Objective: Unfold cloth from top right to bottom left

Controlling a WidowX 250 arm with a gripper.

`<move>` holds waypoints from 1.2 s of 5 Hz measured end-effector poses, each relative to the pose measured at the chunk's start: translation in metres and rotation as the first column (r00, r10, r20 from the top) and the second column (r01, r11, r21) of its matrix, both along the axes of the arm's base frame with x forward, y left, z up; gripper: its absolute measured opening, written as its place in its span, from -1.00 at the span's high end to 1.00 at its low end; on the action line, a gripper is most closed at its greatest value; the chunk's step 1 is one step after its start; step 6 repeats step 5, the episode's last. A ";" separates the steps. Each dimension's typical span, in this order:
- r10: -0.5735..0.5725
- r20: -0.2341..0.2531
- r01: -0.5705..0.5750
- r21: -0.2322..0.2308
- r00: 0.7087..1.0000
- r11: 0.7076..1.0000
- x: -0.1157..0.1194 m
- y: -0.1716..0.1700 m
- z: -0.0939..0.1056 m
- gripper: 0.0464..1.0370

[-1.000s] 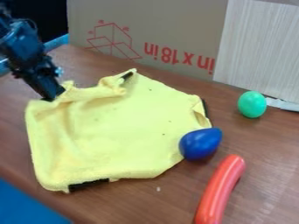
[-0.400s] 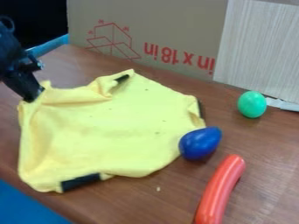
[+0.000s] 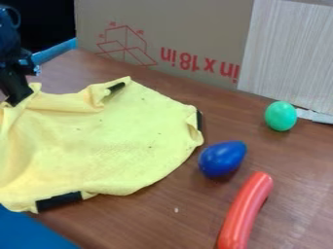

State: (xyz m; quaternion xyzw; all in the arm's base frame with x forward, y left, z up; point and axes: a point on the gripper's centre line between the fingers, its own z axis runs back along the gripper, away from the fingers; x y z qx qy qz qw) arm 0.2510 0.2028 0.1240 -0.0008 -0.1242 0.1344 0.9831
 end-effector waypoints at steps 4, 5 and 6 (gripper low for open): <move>-0.046 -0.173 0.055 0.045 0.984 0.997 0.005 0.010 0.013 -0.90; -0.168 -0.143 0.173 0.017 0.975 0.985 0.009 -0.003 0.032 -0.93; -0.168 -0.143 0.173 0.017 0.975 0.985 0.009 -0.003 0.032 -0.93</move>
